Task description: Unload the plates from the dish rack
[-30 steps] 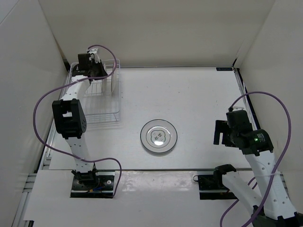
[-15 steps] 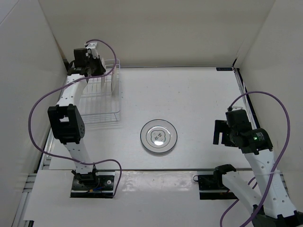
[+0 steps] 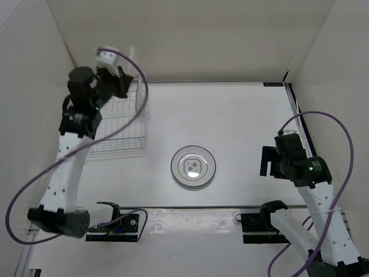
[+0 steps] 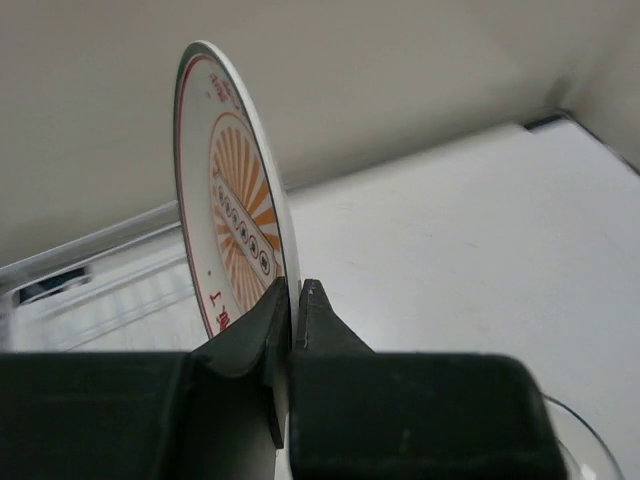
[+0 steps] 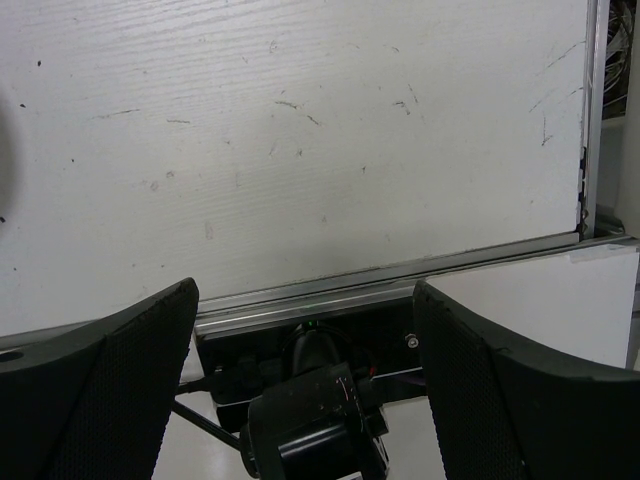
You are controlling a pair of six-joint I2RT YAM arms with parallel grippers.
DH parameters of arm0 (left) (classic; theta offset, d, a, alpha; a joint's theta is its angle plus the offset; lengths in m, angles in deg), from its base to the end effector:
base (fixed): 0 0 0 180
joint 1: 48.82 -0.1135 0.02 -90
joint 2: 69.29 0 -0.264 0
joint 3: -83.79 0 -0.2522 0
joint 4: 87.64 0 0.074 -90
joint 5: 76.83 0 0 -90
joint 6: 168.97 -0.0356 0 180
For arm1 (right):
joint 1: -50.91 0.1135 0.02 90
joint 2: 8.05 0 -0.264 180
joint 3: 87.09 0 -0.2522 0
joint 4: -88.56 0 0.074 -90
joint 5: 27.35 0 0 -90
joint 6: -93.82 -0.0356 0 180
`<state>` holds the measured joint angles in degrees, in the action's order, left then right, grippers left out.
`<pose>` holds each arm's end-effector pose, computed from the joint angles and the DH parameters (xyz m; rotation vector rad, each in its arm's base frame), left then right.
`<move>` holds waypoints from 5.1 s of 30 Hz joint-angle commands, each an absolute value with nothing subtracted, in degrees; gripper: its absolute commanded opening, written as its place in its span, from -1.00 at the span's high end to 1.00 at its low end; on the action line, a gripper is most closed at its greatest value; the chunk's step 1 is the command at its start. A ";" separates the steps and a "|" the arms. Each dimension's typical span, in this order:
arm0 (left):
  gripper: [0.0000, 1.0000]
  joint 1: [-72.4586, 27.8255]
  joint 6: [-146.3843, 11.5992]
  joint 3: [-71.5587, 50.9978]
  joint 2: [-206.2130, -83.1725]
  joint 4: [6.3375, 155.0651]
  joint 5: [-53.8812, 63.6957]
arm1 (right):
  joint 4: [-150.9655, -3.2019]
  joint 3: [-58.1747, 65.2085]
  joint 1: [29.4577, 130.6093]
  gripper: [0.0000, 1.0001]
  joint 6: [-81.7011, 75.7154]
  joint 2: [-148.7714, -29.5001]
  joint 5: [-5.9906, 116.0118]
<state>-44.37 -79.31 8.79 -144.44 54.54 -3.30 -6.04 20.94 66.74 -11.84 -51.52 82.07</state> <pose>0.2766 -0.0316 0.4792 0.2848 1.6893 -0.2989 0.1079 0.0183 0.3253 0.1229 2.4908 -0.2093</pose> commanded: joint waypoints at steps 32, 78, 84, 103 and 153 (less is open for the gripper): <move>0.99 -6.28 -73.44 -40.52 -104.80 25.77 0.68 | -7.63 21.41 66.81 -0.79 -12.18 -54.81 83.57; 0.95 31.78 -34.33 -52.92 -137.56 26.74 44.63 | -8.07 21.76 66.73 -0.79 -11.74 -53.49 82.78; 0.87 33.54 -32.39 -53.27 -142.15 30.08 43.76 | -7.98 21.58 66.82 -0.79 -11.91 -53.58 82.60; -0.39 34.51 -33.80 -46.33 -153.58 31.41 48.06 | -7.98 21.58 66.99 -0.79 -11.91 -52.62 82.95; -1.00 -9.23 -72.91 -22.08 -122.02 40.36 25.49 | -8.95 22.11 66.90 -0.79 -11.47 -52.09 82.43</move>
<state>-3.60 -72.40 -25.13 -120.77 40.23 33.70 -7.57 21.68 66.79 -12.01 -52.65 82.01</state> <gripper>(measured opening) 0.988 0.893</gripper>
